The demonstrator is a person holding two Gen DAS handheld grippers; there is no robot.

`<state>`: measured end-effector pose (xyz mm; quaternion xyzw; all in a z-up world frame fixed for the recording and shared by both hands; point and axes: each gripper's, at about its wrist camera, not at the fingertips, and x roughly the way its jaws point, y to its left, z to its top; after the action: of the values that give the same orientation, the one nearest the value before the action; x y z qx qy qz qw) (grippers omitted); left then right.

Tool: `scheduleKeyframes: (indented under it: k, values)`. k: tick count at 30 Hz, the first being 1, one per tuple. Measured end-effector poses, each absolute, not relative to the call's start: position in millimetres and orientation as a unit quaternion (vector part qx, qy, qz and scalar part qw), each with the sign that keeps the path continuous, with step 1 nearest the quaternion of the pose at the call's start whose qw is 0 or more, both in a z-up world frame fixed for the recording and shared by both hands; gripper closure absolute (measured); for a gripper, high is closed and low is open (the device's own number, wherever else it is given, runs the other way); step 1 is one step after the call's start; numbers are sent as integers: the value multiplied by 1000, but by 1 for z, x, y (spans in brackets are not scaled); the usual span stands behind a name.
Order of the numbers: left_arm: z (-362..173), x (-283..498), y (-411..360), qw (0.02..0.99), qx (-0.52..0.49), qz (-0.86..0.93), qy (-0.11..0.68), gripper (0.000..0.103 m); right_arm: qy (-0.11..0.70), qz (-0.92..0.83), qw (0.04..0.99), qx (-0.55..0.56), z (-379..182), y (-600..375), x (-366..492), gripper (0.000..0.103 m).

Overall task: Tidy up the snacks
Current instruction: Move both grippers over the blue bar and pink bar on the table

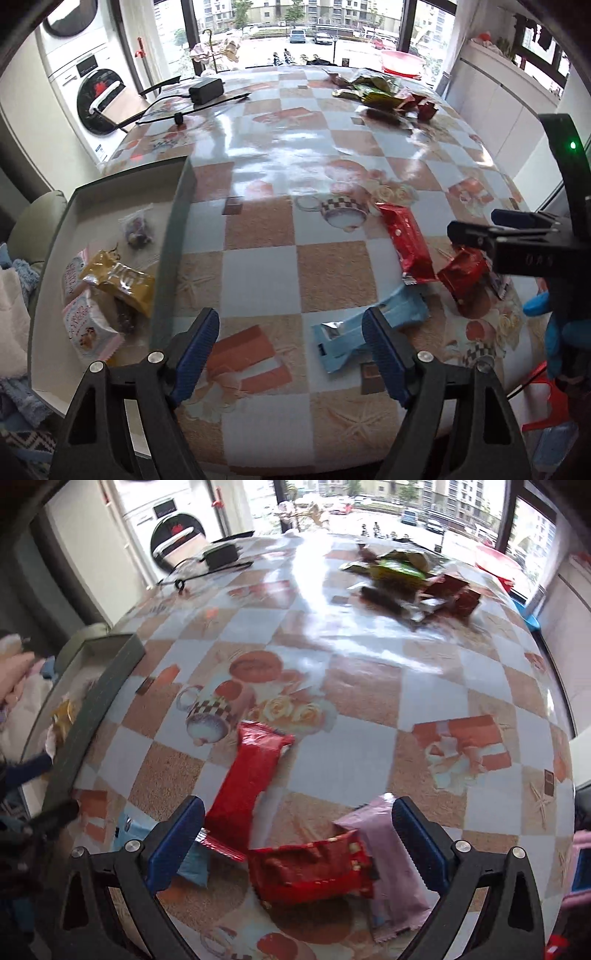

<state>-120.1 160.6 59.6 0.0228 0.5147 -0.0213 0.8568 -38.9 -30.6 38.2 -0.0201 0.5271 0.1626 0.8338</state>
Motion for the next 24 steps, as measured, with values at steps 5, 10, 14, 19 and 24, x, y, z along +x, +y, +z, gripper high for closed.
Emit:
scheduleKeyframes:
  k: [5, 10, 14, 19, 24]
  values:
    - [54, -127, 118, 865, 138, -43, 481, 18, 541, 130, 831, 2, 32, -78, -45, 1]
    - [28, -128, 96, 840, 201, -85, 496, 18, 558, 135, 819, -1, 17, -100, -66, 1]
    - [16, -122, 91, 843, 212, -64, 490, 17, 561, 146, 814, -28, 9, -93, -75, 1]
    - [15, -85, 114, 845, 138, 8, 517, 17, 558, 131, 814, -90, 1, -74, -69, 1]
    - [11, -72, 129, 841, 65, -5, 538, 16, 563, 117, 814, -82, 1, -66, -47, 1]
